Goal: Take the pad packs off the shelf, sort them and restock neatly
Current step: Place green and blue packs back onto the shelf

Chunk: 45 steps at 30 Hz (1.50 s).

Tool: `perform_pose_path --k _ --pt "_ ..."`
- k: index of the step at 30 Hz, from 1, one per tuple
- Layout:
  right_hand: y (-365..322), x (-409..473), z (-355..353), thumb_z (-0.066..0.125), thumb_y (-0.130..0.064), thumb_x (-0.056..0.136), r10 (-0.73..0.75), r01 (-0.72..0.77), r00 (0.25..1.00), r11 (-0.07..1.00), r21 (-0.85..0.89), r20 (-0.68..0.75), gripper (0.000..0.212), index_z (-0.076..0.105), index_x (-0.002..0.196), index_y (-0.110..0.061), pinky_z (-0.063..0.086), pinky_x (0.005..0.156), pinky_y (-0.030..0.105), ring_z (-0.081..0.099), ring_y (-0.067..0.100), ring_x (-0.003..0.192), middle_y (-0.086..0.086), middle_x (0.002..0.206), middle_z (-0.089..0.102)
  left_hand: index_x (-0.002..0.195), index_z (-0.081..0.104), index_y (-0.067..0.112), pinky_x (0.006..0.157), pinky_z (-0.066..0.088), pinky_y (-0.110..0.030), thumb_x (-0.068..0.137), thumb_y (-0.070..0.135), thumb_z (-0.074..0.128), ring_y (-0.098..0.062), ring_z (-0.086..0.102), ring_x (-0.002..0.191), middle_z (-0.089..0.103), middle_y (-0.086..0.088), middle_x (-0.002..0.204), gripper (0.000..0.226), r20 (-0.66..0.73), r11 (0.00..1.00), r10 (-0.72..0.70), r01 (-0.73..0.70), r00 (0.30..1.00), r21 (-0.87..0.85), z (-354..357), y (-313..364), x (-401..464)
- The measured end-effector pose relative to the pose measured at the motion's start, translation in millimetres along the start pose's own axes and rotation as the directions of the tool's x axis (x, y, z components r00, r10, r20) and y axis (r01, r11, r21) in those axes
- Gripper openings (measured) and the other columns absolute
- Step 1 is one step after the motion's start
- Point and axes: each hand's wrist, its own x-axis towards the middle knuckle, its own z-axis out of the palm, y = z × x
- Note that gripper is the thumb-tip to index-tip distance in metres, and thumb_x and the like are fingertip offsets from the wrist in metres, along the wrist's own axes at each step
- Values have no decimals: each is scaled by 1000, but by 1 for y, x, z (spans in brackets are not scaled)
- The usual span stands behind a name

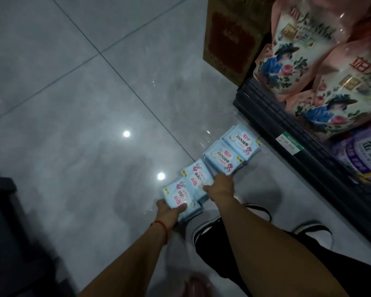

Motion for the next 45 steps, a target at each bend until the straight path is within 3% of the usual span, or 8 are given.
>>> perform_pose_path --k 2,8,13,25,34,39,42,45 --pt "1 -5 -3 86 -35 80 5 -6 1000 996 86 13 58 63 124 -6 52 93 34 59 35 119 19 130 58 127 52 14 59 59 -34 80 12 84 -28 69 98 68 -13 120 58 31 999 12 -10 999 -41 -10 9 -12" --pt "-3 -27 -43 71 -25 96 -88 7 985 877 481 147 35 51 120 -11 47 60 28 58 22 85 12 114 59 131 55 30 74 61 -58 78 29 86 -37 71 101 71 -13 118 61 53 971 174 -162 983 -174 -59 54 -48" --pt "-6 -51 -110 76 -10 90 -188 -13 969 611 791 161 26 63 110 -21 55 77 44 69 26 87 13 111 72 128 61 33 77 61 -55 84 30 80 -31 72 102 72 -6 116 49 53 888 429 -411 902 -206 -93 96 -86" --pt "25 -144 -230 71 -2 86 -574 233 817 426 874 62 39 70 123 -12 62 87 43 71 27 108 13 119 74 117 62 18 71 63 -46 74 50 76 -27 76 88 75 -13 104 55 71 725 686 -671 724 -157 -69 163 -156" --pt "40 -158 -223 72 -5 84 -558 97 829 216 971 41 47 64 130 -5 60 89 54 69 33 111 19 124 71 122 57 4 70 61 -38 73 43 75 -20 76 85 74 -11 105 65 69 699 697 -655 713 -287 -35 173 -187" --pt "34 -159 -205 83 -12 73 -570 98 801 426 899 183 52 67 123 -6 51 98 66 64 38 118 22 127 68 114 56 6 64 59 -36 75 46 80 -22 74 90 73 -10 107 61 22 691 696 -661 718 -293 -24 173 -186" --pt "28 -162 -200 79 -7 84 -585 94 795 382 919 162 40 64 120 -9 53 98 61 71 30 99 14 112 75 115 54 -6 58 54 -30 64 61 89 -28 69 87 67 -16 104 92 -9 697 694 -675 720 -243 -18 172 -179" --pt "19 -160 -193 85 -6 77 -579 145 799 444 884 160 74 45 139 -16 60 86 56 76 31 95 13 117 74 105 54 8 70 60 -45 73 54 84 -28 68 91 63 -15 103 64 18 698 690 -658 724 -283 -3 170 -178"
